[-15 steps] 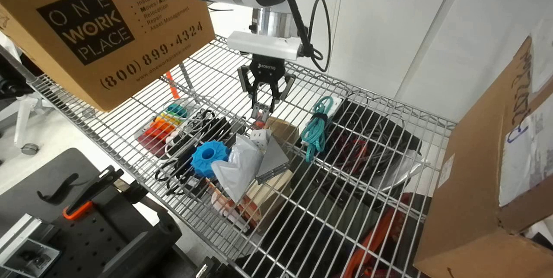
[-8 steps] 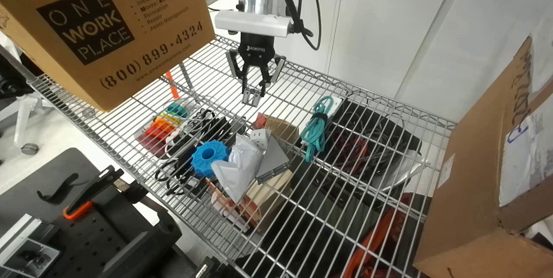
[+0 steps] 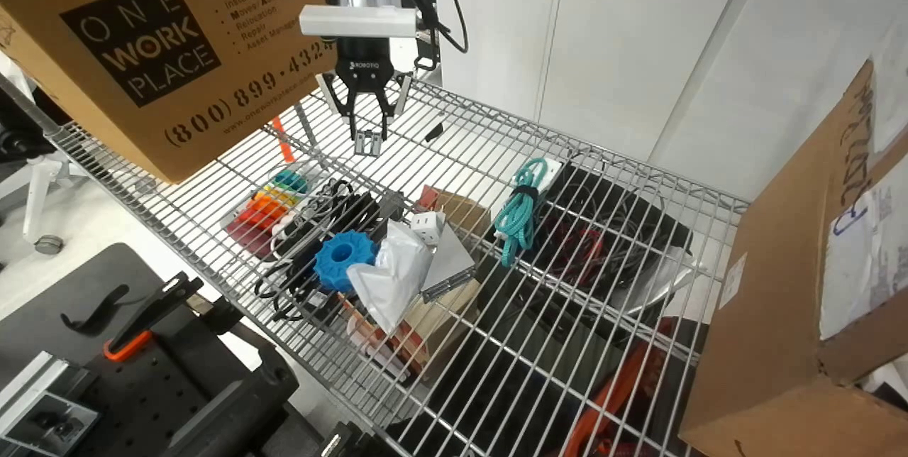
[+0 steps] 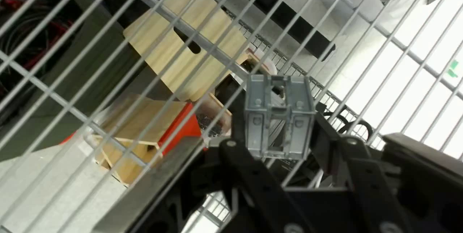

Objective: Move the gray object to the left

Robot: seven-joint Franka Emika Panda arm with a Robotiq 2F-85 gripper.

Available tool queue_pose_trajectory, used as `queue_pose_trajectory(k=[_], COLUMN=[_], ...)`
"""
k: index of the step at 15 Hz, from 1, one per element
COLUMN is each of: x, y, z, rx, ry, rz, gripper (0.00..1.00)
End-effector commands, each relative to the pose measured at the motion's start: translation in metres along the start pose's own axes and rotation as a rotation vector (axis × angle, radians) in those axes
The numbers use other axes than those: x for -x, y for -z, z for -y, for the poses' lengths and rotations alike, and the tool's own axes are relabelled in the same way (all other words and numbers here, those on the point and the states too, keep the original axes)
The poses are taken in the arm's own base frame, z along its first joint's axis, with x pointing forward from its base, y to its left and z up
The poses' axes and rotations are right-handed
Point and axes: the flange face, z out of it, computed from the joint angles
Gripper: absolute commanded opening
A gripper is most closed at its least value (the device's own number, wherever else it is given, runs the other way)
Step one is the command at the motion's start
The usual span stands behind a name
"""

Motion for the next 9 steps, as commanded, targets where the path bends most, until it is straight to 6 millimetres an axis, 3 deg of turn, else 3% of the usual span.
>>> queue_pose_trajectory(k=[1, 4, 9], x=[-0.015, -0.029, -0.04], y=[0.013, 0.002, -0.018], z=[0.038, 0.057, 0.072], rx=[0.074, 0.13, 0.16], ry=[0.159, 0.274, 0.437], rz=[0.039, 0.069, 0.116], gripper=[0.22, 0.22, 0.22])
